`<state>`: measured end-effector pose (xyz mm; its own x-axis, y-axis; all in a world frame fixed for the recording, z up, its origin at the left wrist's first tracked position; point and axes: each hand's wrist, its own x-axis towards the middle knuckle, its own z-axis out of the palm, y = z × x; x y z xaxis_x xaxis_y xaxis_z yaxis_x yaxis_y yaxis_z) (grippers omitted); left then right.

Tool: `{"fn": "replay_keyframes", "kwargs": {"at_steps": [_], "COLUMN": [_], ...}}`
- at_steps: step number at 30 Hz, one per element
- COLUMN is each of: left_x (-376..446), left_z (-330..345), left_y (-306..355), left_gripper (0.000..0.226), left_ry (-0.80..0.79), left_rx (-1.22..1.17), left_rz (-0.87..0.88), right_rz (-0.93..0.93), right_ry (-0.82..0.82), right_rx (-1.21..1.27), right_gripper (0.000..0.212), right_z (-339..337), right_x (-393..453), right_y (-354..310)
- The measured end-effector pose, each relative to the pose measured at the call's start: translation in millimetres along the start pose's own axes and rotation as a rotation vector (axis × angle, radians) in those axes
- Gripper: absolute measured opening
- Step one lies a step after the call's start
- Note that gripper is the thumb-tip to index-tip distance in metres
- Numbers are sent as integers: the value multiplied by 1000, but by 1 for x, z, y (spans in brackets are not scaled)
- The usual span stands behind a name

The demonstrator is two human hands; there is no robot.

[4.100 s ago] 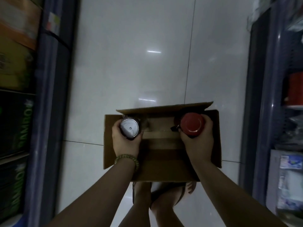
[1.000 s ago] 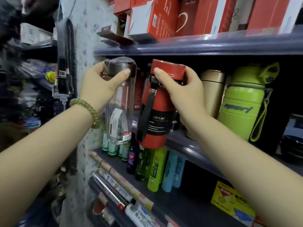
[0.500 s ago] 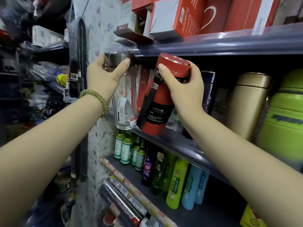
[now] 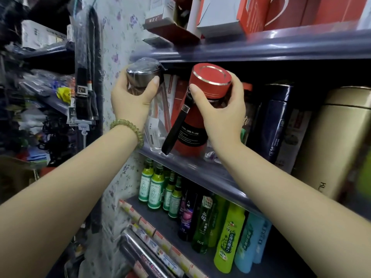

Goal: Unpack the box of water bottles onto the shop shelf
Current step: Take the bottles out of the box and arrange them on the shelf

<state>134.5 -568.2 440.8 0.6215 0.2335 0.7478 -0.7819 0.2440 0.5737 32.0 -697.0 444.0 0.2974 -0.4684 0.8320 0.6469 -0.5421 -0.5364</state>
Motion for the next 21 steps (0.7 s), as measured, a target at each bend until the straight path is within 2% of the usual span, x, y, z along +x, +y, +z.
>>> {"fn": "replay_keyframes", "kwargs": {"at_steps": [6, 14, 21], "left_x": [8, 23, 37], "left_z": [2, 12, 31], "left_y": [-17, -32, -40], "left_gripper": [44, 49, 49], "left_ry": [-5, 11, -14], "left_rx": [-7, -76, -37], "left_rz": [0, -2, -11], "right_rz": [-30, 18, 56], "right_ry": [9, -32, -20], "right_rx": [-55, -114, -139], "right_gripper": [65, 73, 67], "right_z": [21, 40, 54], "right_x": [3, 5, 23], "right_y": [12, 36, 47]}}
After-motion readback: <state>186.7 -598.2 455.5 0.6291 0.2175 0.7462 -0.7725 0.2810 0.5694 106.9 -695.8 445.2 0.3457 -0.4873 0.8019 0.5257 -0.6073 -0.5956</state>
